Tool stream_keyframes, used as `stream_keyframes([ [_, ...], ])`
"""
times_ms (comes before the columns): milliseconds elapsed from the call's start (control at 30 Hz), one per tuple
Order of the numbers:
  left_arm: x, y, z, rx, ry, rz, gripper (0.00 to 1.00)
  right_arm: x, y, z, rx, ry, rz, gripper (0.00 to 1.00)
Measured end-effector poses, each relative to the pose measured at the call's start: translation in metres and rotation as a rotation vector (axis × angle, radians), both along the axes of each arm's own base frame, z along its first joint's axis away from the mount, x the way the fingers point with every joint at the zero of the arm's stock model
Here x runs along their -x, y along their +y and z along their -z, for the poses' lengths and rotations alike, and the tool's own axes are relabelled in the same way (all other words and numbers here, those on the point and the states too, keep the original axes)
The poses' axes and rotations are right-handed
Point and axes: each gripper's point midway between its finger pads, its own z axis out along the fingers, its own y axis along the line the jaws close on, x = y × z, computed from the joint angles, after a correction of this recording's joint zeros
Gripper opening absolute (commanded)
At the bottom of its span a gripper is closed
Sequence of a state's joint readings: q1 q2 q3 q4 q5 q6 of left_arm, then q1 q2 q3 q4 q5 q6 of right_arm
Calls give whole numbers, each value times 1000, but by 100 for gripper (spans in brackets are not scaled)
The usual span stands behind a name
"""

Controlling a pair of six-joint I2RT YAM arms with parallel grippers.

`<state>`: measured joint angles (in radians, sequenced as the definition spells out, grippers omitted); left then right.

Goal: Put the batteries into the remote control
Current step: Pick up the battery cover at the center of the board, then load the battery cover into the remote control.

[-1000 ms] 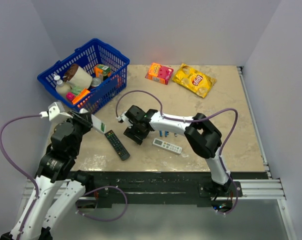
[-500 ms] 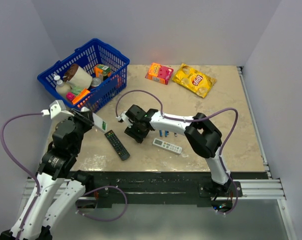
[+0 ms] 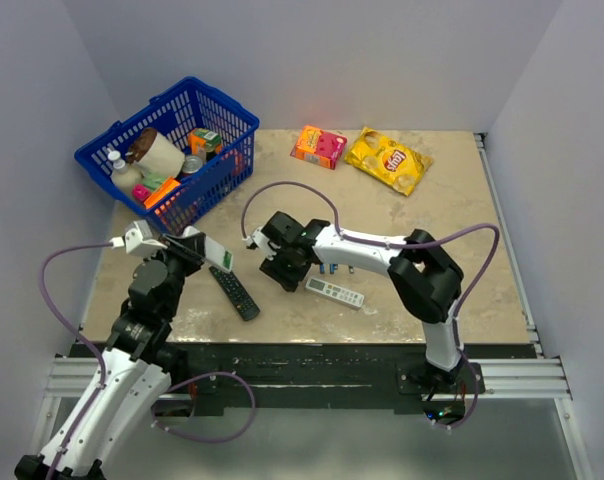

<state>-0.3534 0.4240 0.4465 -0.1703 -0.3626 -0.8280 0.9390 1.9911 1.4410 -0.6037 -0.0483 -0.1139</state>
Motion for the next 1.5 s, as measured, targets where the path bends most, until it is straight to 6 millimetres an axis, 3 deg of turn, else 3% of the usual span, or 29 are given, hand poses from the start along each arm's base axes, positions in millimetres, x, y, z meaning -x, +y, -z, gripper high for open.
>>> stream_keyframes([
  [133, -6, -15, 15, 46, -42, 61, 0, 1, -4, -32, -46, -29, 3, 44],
  [433, -18, -53, 25, 202, -120, 213, 0, 3, -9, -118, -198, -146, 8, 44],
  [600, -25, -73, 25, 252, -117, 297, 0, 6, -12, -157, -275, -199, 7, 43],
  [767, -27, -91, 13, 312, -141, 387, 0, 3, -3, -182, -333, -226, -3, 43],
  [933, -29, -107, -1, 376, -176, 469, 0, -2, 3, -198, -356, -249, 0, 43],
  [1133, -30, -114, -26, 388, -243, 515, 0, -10, 5, -189, -302, -236, 13, 43],
  [1500, -35, -114, -36, 391, -254, 510, 0, -3, -3, -191, -267, -209, 11, 42],
])
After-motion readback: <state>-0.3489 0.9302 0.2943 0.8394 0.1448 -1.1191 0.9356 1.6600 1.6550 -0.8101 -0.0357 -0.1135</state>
